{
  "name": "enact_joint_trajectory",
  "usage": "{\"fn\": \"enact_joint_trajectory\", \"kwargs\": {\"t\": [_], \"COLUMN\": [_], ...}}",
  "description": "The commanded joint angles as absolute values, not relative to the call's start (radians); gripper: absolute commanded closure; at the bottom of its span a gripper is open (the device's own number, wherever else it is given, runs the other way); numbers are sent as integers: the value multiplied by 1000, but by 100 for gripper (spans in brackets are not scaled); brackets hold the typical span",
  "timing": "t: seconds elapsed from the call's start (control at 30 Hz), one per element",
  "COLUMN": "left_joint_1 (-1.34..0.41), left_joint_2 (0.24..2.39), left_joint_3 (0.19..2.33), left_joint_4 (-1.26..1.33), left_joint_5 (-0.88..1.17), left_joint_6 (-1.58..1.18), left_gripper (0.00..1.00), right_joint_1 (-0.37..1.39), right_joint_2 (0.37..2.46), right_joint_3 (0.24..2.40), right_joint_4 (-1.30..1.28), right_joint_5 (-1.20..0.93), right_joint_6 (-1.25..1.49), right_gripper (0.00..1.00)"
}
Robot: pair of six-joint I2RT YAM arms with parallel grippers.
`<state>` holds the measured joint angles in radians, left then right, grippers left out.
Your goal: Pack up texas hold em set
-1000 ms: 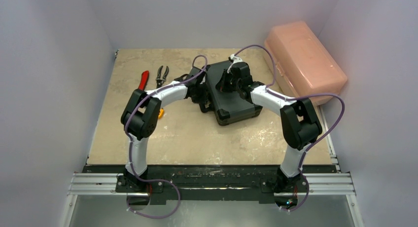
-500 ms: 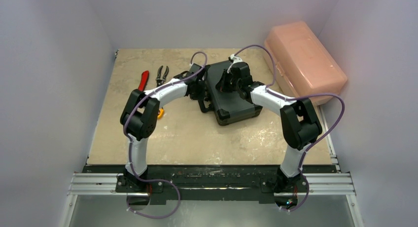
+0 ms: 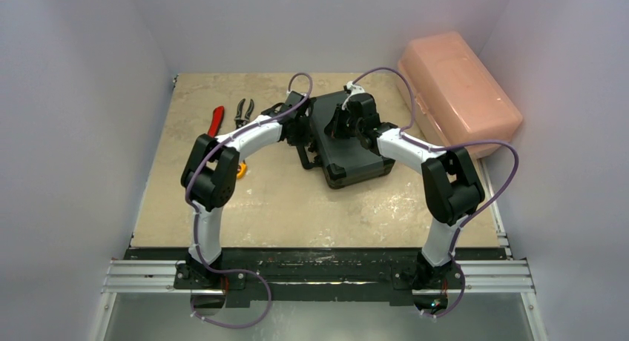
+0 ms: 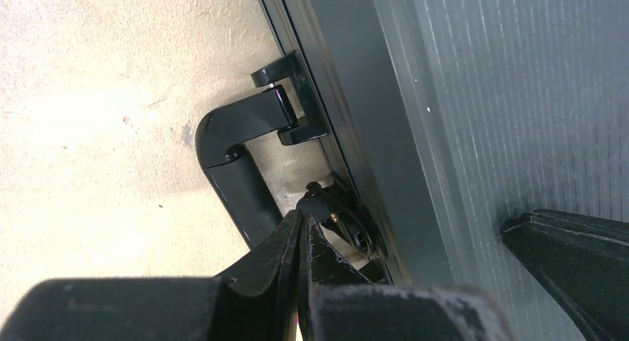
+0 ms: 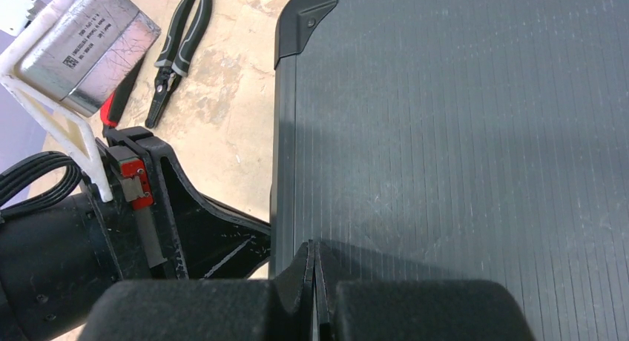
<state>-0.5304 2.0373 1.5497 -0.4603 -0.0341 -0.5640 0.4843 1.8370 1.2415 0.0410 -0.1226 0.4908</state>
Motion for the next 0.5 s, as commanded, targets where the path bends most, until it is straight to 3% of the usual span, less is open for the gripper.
{"fn": "enact_joint_trajectory", "kwargs": {"t": [0.0, 0.47], "left_joint_1": [-529, -543], "left_joint_2": [2060, 2128], "left_joint_3": [1576, 1551], "left_joint_4": [-435, -384], "left_joint_5": [-6, 28], "left_joint_6": [-579, -666], "left_gripper": [100, 100], "right_joint_1": [499, 499], "right_joint_2": [1934, 1939], "right_joint_3": [1159, 1161], "right_joint_4": [-259, -259], "right_joint_5": [-84, -83], "right_joint_6": [466, 466], "right_gripper": [100, 100]}}
